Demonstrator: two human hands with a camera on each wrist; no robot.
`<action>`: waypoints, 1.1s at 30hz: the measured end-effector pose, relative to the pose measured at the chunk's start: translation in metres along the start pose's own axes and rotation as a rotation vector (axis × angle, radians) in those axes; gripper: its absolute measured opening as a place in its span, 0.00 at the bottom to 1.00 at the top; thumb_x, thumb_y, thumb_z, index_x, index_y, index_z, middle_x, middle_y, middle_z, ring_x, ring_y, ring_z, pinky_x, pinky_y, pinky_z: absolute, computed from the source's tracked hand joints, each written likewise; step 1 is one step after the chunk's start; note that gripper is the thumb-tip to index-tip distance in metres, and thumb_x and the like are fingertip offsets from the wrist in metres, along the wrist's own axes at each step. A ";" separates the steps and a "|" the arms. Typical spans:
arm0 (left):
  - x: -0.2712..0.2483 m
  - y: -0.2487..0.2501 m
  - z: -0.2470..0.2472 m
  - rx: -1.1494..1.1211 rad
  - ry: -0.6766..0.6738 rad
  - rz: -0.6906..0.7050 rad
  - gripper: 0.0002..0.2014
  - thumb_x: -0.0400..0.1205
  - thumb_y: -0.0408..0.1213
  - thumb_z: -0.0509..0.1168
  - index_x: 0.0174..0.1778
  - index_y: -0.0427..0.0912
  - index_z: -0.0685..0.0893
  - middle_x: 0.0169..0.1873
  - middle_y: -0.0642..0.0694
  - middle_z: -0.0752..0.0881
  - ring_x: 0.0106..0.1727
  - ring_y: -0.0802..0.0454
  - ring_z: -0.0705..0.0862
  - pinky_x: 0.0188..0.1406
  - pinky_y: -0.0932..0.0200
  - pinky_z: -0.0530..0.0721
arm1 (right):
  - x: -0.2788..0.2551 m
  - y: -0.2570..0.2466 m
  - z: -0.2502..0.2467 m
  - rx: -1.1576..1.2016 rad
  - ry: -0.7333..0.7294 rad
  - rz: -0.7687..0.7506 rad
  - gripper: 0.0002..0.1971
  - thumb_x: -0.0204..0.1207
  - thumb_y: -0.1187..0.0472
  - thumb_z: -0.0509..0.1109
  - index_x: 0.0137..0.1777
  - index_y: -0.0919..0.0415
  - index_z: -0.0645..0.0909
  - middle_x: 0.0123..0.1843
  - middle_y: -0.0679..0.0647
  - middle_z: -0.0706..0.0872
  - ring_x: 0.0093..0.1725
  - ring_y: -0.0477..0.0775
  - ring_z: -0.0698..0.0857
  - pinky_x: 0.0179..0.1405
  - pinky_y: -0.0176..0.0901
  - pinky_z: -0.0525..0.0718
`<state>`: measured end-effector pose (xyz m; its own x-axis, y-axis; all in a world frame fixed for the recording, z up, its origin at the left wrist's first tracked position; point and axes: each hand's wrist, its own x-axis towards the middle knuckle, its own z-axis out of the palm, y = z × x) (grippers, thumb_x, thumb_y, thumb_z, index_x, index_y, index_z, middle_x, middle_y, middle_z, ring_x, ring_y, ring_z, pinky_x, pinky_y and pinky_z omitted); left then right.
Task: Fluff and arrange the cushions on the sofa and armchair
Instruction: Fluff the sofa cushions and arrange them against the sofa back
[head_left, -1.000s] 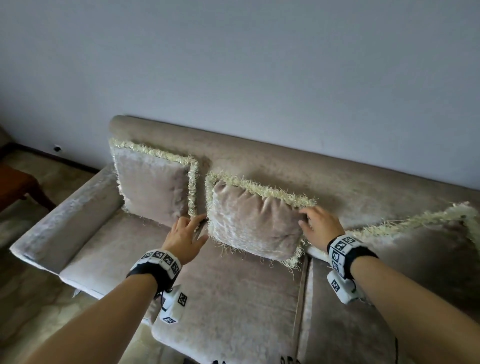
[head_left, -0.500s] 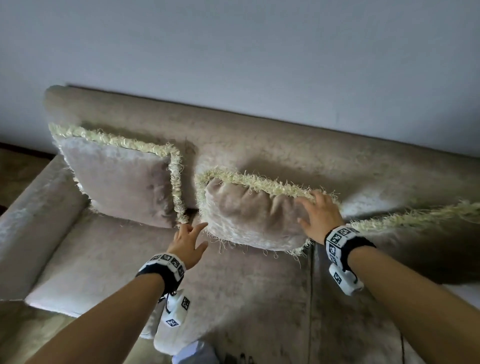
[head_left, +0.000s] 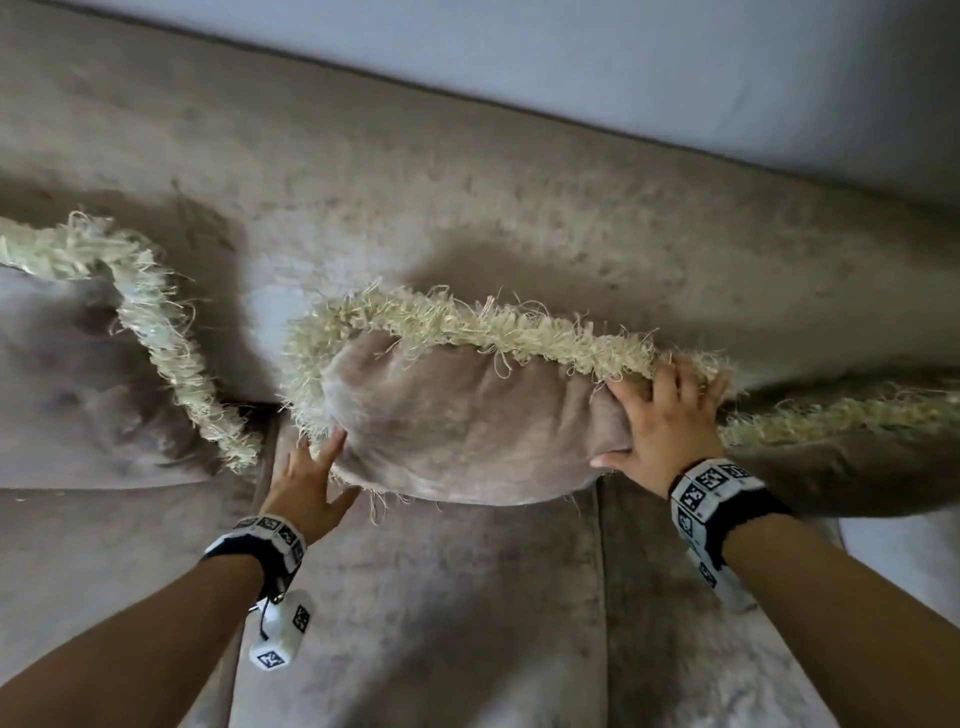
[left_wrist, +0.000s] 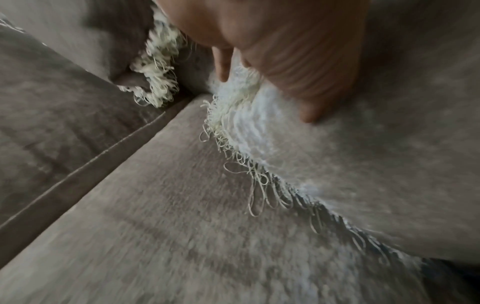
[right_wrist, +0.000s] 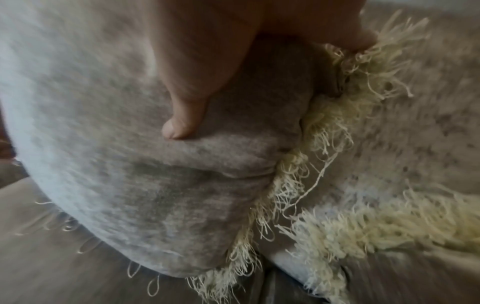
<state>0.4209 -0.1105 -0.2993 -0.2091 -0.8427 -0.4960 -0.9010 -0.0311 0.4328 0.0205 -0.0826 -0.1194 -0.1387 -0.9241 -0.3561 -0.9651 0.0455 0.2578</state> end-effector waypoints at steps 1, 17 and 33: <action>0.011 -0.004 0.008 -0.009 -0.005 -0.026 0.45 0.70 0.57 0.75 0.79 0.51 0.60 0.67 0.28 0.70 0.71 0.27 0.70 0.68 0.32 0.74 | 0.005 0.002 0.007 0.004 0.021 0.005 0.52 0.45 0.28 0.80 0.69 0.47 0.67 0.67 0.72 0.73 0.70 0.81 0.68 0.63 0.94 0.55; 0.069 -0.019 0.068 0.041 -0.093 -0.051 0.20 0.83 0.42 0.61 0.55 0.25 0.85 0.47 0.25 0.87 0.52 0.28 0.85 0.58 0.39 0.79 | 0.030 0.011 0.099 0.182 0.451 -0.017 0.14 0.76 0.48 0.59 0.56 0.57 0.70 0.61 0.66 0.65 0.70 0.80 0.65 0.62 0.90 0.62; -0.045 0.028 -0.013 0.056 0.324 0.265 0.32 0.66 0.18 0.67 0.65 0.43 0.70 0.36 0.30 0.83 0.33 0.29 0.83 0.31 0.43 0.80 | -0.045 0.026 0.083 0.262 0.478 0.126 0.42 0.58 0.67 0.80 0.71 0.54 0.63 0.63 0.62 0.61 0.61 0.69 0.61 0.54 0.87 0.72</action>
<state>0.4096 -0.0803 -0.2552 -0.3144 -0.9433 -0.1063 -0.8532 0.2317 0.4672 -0.0165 -0.0081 -0.1708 -0.1991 -0.9719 0.1259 -0.9790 0.2029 0.0179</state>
